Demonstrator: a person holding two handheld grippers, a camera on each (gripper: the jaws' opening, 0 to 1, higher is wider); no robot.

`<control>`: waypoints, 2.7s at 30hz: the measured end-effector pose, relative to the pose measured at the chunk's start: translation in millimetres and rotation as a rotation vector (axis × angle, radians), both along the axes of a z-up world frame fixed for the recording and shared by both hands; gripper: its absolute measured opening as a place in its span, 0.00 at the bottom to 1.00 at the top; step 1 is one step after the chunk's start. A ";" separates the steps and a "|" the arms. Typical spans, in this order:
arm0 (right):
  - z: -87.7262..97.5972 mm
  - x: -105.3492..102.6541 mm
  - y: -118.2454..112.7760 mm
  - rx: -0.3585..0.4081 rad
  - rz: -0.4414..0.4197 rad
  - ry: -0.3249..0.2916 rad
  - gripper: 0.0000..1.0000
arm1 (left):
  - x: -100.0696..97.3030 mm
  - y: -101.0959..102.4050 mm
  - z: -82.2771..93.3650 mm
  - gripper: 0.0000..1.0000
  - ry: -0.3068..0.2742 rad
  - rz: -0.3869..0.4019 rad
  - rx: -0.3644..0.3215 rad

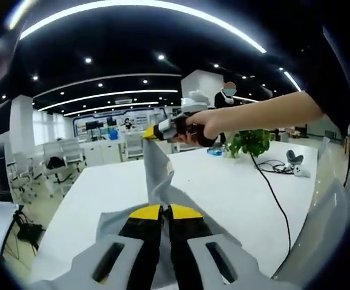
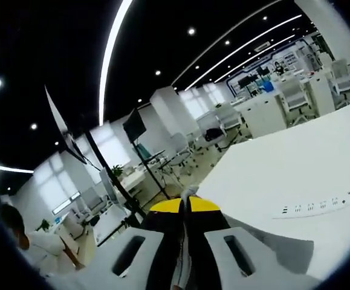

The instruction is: Fold the towel on the table until its edges align and the towel forms a compact rectangular stack.

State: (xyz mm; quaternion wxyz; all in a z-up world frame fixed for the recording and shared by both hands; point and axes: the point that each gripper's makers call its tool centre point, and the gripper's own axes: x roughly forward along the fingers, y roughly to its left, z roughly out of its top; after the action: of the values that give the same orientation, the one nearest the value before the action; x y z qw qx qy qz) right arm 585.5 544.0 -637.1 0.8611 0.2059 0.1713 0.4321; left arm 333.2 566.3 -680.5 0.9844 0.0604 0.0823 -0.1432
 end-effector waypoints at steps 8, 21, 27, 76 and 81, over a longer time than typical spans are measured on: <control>-11.1 -1.9 14.2 -0.019 0.028 0.010 0.00 | -4.9 17.4 -7.4 0.04 0.007 0.063 -0.018; -40.0 -1.2 34.6 -0.060 0.060 0.037 0.00 | -9.9 43.3 -32.9 0.03 0.051 0.163 -0.068; -49.0 0.8 44.8 -0.074 0.072 0.047 0.00 | -12.3 53.2 -42.7 0.04 0.066 0.195 -0.088; -183.5 18.9 142.1 -0.211 0.101 0.174 0.00 | -22.8 151.6 -173.2 0.04 0.192 0.593 -0.307; -200.0 23.6 151.8 -0.263 0.122 0.128 0.01 | -28.4 161.0 -185.4 0.00 0.214 0.628 -0.285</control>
State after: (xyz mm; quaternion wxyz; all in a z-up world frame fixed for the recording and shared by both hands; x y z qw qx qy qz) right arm 609.1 695.8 -837.1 0.8402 0.1079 0.2930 0.4433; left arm 304.8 727.3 -865.9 0.9648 -0.1211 0.1787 0.1505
